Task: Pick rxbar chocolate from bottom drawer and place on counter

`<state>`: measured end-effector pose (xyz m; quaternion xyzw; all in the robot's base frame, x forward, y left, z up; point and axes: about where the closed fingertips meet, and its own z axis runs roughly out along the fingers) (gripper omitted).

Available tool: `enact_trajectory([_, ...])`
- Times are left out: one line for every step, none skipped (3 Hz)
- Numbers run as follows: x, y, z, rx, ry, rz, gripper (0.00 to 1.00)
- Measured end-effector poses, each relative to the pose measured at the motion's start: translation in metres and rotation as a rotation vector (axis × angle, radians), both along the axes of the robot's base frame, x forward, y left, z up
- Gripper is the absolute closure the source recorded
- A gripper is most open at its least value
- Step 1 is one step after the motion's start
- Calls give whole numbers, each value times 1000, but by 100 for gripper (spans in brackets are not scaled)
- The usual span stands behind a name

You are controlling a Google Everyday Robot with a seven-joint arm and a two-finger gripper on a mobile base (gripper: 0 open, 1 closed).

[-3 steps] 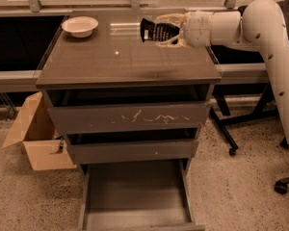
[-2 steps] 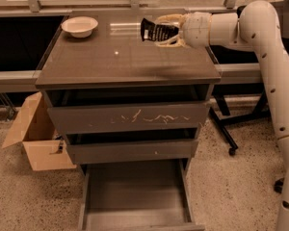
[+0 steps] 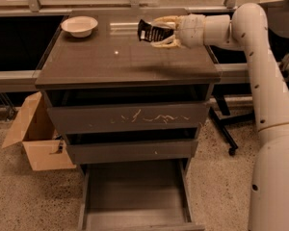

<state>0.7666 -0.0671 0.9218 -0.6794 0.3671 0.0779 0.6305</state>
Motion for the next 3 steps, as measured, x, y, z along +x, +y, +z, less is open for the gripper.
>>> enact_trajectory([8, 3, -6, 0, 31, 15, 59])
enact_trajectory([13, 6, -10, -1, 50, 25, 36])
enact_trajectory([13, 6, -10, -1, 51, 26, 10])
